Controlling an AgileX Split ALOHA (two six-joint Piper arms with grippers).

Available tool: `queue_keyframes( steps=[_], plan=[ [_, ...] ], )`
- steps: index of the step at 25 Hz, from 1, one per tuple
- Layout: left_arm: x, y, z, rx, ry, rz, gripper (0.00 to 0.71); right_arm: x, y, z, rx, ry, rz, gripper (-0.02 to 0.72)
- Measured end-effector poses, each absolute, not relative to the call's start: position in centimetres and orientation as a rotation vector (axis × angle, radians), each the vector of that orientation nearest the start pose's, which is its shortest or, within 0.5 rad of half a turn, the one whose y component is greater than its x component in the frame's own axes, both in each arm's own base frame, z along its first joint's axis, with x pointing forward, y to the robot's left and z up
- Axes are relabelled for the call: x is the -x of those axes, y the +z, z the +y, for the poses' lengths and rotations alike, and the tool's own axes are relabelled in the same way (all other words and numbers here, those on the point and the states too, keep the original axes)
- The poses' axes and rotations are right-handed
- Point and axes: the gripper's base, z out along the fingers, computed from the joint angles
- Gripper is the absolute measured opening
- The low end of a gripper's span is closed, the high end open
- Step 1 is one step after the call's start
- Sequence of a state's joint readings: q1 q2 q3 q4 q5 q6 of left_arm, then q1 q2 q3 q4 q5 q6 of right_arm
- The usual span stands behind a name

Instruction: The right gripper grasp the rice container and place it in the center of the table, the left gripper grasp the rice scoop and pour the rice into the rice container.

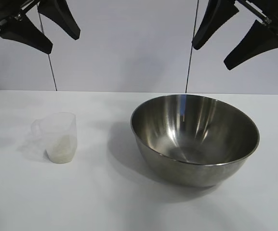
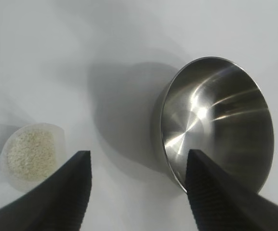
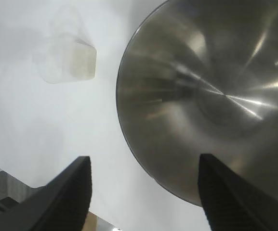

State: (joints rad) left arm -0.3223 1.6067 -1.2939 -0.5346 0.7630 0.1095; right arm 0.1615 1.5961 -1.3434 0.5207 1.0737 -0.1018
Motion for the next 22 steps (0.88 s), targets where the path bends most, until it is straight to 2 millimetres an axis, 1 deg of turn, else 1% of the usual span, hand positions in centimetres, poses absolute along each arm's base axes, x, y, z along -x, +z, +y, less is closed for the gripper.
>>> queue_keyframes(
  steps=[3,5,7,11,14,20,22],
  plan=[
    [-32.1,30.2,-14.1,-0.192,-0.705,2.536,0.423,-31.6,30.8,9.0,0.182,0.669,2.756,0.442],
    [-32.1,30.2,-14.1,-0.192,-0.705,2.536,0.423,-31.4,30.5,8.6,0.229,0.592,2.797,0.442],
    [-32.1,30.2,-14.1,-0.192,-0.706,2.536,0.423,-31.2,30.1,7.8,0.261,0.458,2.85,0.442],
    [-32.1,30.2,-14.1,-0.192,-0.706,2.536,0.423,-31.4,29.4,6.4,0.237,0.24,2.907,0.442],
    [-32.1,30.2,-14.1,-0.192,-0.706,2.536,0.423,-31.9,28.3,6.3,0.225,0.2,2.94,0.442],
    [-32.1,30.1,-14.1,-0.193,-0.706,2.539,0.423,-33.8,24.7,6.6,0.207,0.19,3.015,0.442],
    [-32.1,30.1,-14.1,-0.193,-0.707,2.54,0.423,-34.3,23.7,6.3,0.189,0.188,3.037,0.442]
  ],
)
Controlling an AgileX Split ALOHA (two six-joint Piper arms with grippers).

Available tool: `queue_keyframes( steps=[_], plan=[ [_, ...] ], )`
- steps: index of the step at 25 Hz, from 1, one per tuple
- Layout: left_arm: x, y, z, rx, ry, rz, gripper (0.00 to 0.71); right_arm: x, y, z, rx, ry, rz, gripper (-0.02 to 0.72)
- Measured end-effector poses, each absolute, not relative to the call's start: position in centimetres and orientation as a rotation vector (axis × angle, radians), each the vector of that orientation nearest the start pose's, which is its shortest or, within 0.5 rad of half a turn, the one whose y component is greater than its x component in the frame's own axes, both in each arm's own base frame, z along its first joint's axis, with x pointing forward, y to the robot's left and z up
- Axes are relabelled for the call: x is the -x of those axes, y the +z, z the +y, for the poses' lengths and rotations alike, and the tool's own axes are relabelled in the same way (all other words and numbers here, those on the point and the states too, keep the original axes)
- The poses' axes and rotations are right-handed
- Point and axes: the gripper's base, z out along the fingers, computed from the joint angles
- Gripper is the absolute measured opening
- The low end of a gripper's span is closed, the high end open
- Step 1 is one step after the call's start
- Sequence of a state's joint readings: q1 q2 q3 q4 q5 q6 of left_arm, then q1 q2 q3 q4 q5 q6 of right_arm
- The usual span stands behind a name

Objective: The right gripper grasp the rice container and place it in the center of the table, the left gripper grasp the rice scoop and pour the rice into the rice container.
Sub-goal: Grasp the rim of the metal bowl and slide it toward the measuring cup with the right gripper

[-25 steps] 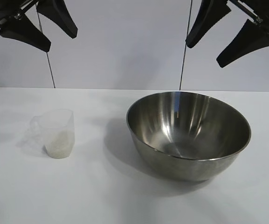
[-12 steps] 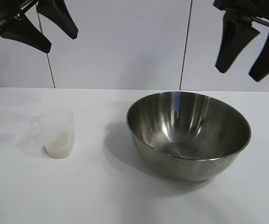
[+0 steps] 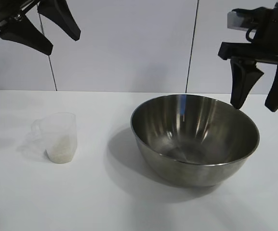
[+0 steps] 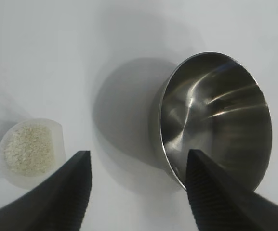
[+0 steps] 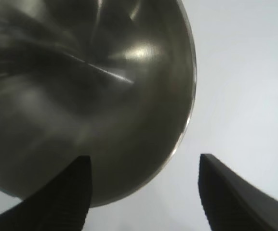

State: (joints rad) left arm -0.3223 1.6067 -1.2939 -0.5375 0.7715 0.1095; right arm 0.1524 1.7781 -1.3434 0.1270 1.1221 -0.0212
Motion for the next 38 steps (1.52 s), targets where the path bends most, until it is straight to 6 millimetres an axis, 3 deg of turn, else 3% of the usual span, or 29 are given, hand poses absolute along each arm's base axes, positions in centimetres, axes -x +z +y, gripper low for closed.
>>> queue_keyframes(
  steps=[9,22,31,33,34,36,38],
  plan=[
    [-32.1,30.1,-14.1,-0.193,-0.706,2.539,0.423,-35.9,22.1,3.7,0.065,0.176,3.01,0.442],
    [-32.1,30.1,-14.1,-0.194,-0.704,2.538,0.423,-37.8,17.5,4.5,0.107,0.284,3.02,0.442],
    [-32.2,30.2,-14.1,-0.189,-0.702,2.528,0.423,-38.4,16.0,4.8,0.104,0.33,3.006,0.442],
    [-32.2,30.2,-14.1,-0.188,-0.701,2.525,0.423,-38.4,15.8,4.8,0.107,0.329,3.009,0.392],
    [-32.2,30.2,-14.1,-0.187,-0.701,2.524,0.423,-38.4,15.8,4.8,0.109,0.329,3.008,0.335],
    [-32.3,30.2,-14.1,-0.187,-0.701,2.523,0.423,-38.4,15.8,4.8,0.121,0.327,3.007,0.149],
    [-32.3,30.2,-14.1,-0.186,-0.7,2.522,0.423,-38.4,15.8,4.8,0.151,0.325,3.004,0.06]
  ],
)
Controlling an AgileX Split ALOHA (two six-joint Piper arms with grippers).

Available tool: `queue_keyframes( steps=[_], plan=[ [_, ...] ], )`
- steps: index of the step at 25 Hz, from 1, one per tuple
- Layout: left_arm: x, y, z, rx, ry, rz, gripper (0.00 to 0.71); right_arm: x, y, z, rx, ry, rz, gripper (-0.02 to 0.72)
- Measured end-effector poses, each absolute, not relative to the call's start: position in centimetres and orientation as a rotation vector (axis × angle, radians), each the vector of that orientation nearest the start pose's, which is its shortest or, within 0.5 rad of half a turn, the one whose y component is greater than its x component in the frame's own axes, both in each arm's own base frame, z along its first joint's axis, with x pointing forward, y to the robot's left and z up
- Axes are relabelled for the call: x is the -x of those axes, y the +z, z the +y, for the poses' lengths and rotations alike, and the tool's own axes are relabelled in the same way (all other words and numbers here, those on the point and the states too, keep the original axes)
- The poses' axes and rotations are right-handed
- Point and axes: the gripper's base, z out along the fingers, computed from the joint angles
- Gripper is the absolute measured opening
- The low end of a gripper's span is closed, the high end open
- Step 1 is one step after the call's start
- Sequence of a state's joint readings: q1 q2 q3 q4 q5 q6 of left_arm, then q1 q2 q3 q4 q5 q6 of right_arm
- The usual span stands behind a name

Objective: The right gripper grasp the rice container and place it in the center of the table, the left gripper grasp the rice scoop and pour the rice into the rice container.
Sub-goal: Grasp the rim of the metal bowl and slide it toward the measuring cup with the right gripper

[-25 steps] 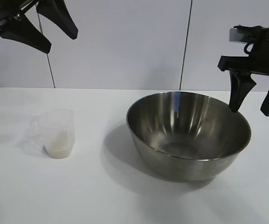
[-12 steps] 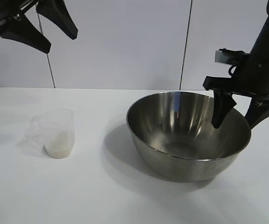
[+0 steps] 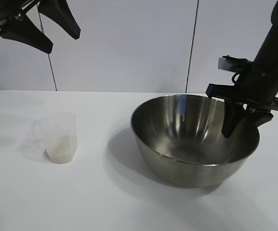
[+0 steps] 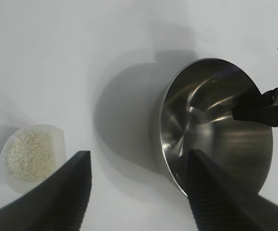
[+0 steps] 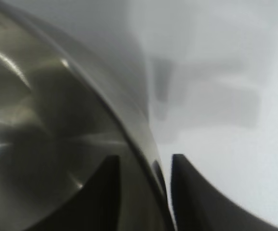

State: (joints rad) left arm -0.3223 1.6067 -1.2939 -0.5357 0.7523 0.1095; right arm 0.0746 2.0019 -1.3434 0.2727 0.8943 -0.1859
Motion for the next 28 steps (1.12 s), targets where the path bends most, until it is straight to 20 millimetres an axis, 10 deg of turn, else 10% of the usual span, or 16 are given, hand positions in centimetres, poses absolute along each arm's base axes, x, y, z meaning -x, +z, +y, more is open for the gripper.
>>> queue_keyframes(
  steps=[28],
  plan=[
    [-32.3,30.2,-14.1,-0.186,-0.7,2.521,0.423,-37.9,18.1,8.3,0.291,0.536,2.889,0.01]
  ],
)
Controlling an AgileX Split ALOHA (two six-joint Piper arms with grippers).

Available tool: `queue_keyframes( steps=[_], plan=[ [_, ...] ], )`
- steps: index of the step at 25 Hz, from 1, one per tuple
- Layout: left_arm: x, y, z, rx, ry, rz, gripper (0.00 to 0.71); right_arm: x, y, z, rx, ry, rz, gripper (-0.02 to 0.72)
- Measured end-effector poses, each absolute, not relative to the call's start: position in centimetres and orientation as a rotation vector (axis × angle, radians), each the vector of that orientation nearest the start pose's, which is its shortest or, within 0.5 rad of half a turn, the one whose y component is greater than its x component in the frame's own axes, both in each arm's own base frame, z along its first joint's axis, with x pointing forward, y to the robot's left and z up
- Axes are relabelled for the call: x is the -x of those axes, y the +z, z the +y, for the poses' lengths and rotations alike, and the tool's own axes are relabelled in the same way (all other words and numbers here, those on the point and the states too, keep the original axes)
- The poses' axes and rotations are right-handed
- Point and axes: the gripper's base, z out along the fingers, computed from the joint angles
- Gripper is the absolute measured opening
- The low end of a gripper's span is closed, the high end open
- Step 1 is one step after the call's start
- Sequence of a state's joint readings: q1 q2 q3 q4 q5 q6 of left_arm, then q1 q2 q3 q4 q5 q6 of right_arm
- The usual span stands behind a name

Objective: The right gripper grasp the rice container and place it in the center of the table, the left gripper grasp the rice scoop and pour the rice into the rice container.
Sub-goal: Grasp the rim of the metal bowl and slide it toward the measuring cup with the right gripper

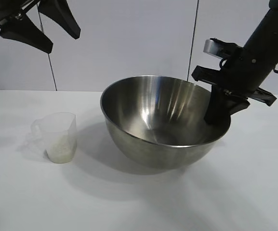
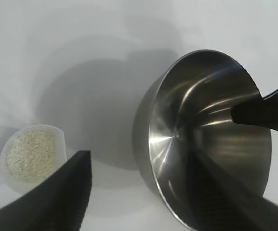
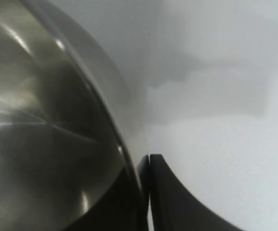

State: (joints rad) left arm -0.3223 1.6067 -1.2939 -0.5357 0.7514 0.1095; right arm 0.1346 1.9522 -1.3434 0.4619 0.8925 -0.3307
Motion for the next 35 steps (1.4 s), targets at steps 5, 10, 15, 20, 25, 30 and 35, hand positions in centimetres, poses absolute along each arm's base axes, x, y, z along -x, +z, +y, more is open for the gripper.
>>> queue_keyframes(
  steps=[5,10,15,20,25,30,35],
  plan=[
    [-32.2,30.2,-14.1,-0.187,-0.701,2.525,0.423,-37.9,17.1,8.8,0.24,0.546,2.932,0.01],
    [-32.2,30.2,-14.1,-0.188,-0.701,2.525,0.423,-38.1,15.9,8.7,0.22,0.517,2.974,0.01],
    [-32.3,30.2,-14.1,-0.186,-0.7,2.522,0.423,-38.1,15.8,8.6,0.228,0.501,2.974,0.01],
    [-32.3,30.2,-14.1,-0.186,-0.7,2.521,0.423,-38.1,15.8,8.5,0.232,0.495,2.975,0.01],
    [-32.3,30.2,-14.1,-0.184,-0.699,2.518,0.423,-38.2,15.8,8.6,0.223,0.501,2.968,0.01],
    [-32.4,30.3,-14.1,-0.181,-0.698,2.512,0.423,-38.2,15.9,8.7,0.214,0.516,2.967,0.092],
    [-32.4,30.3,-14.1,-0.18,-0.697,2.508,0.423,-38.1,15.9,8.8,0.169,0.545,2.973,0.394]
  ],
)
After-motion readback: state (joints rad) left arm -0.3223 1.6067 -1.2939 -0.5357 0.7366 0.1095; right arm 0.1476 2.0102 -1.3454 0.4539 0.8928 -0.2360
